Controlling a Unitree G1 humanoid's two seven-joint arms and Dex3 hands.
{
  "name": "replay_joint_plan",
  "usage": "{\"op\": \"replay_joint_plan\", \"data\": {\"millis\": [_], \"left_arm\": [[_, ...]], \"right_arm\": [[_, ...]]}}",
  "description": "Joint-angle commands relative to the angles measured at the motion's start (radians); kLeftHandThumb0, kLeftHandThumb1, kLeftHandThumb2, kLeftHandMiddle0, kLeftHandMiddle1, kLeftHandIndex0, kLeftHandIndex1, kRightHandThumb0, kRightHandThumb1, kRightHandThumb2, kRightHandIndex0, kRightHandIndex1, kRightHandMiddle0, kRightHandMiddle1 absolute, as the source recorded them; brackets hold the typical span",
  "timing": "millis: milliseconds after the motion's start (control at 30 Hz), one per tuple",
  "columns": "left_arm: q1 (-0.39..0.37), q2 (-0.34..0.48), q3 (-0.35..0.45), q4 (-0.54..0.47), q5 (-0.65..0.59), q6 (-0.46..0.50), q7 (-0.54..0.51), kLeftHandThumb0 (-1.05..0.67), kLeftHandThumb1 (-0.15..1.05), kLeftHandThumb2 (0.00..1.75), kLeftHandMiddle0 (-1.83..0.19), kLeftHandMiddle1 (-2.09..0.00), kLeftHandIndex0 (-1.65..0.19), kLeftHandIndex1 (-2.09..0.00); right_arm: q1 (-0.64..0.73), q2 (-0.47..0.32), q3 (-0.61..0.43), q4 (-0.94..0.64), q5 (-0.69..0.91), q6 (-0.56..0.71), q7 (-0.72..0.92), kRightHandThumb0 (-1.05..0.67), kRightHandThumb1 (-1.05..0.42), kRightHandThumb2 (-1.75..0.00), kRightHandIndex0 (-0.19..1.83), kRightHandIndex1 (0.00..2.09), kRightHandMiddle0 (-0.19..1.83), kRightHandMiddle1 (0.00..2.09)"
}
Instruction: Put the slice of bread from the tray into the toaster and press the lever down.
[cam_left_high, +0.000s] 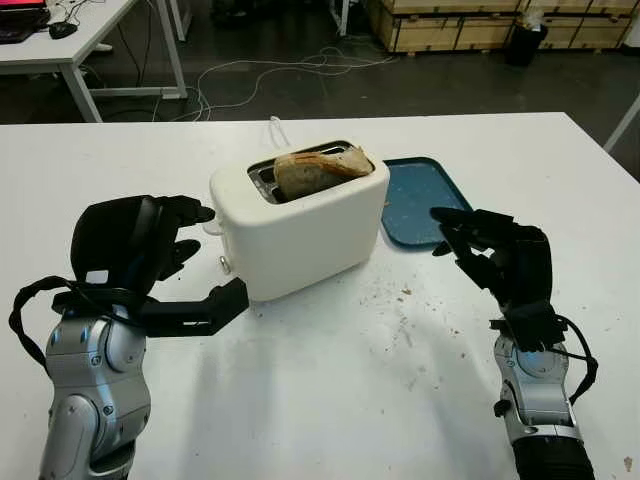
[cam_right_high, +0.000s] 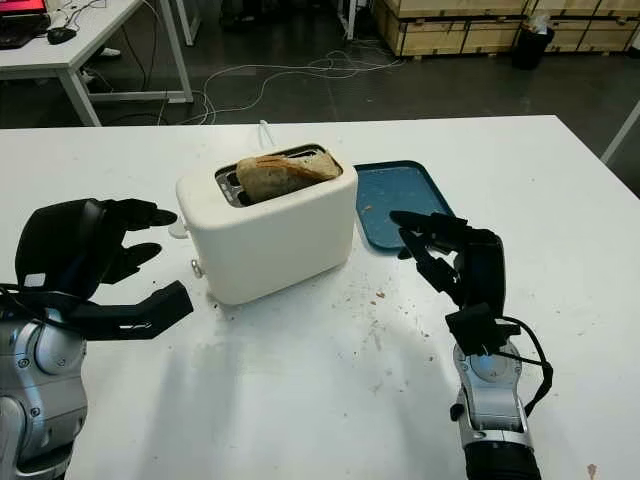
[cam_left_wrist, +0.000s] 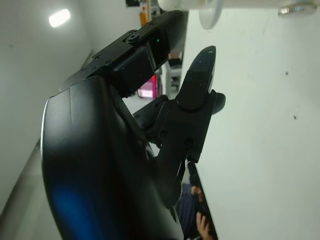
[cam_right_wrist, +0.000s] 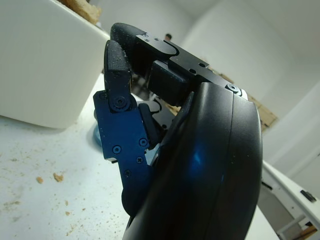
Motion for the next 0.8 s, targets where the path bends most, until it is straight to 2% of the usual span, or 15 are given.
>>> {"op": "replay_joint_plan", "data": {"millis": [0, 467, 767], "left_arm": [[-0.017, 0.012, -0.002, 0.012, 0.027, 0.007, -0.007, -0.21, 0.89, 0.01, -1.33, -0.55, -1.03, 0.00], [-0.010, 0.010, -0.015, 0.011, 0.014, 0.006, -0.010, -0.23, 0.91, 0.00, -1.36, -0.48, -1.02, 0.00], [-0.010, 0.013, -0.018, 0.033, -0.017, -0.012, 0.006, -0.23, 0.91, 0.00, -1.33, -0.58, -1.01, 0.00]], "right_arm": [[-0.005, -0.001, -0.001, -0.024, -0.009, -0.008, -0.008, -0.43, -0.92, -0.21, 0.90, 1.26, 1.27, 0.02], [0.001, -0.002, -0.006, -0.033, -0.005, -0.016, -0.002, -0.43, -0.92, -0.19, 0.93, 1.24, 1.27, 0.02], [0.006, 0.001, -0.005, -0.040, 0.002, -0.010, 0.003, -0.43, -0.92, -0.20, 0.93, 1.22, 1.26, 0.01]]}}
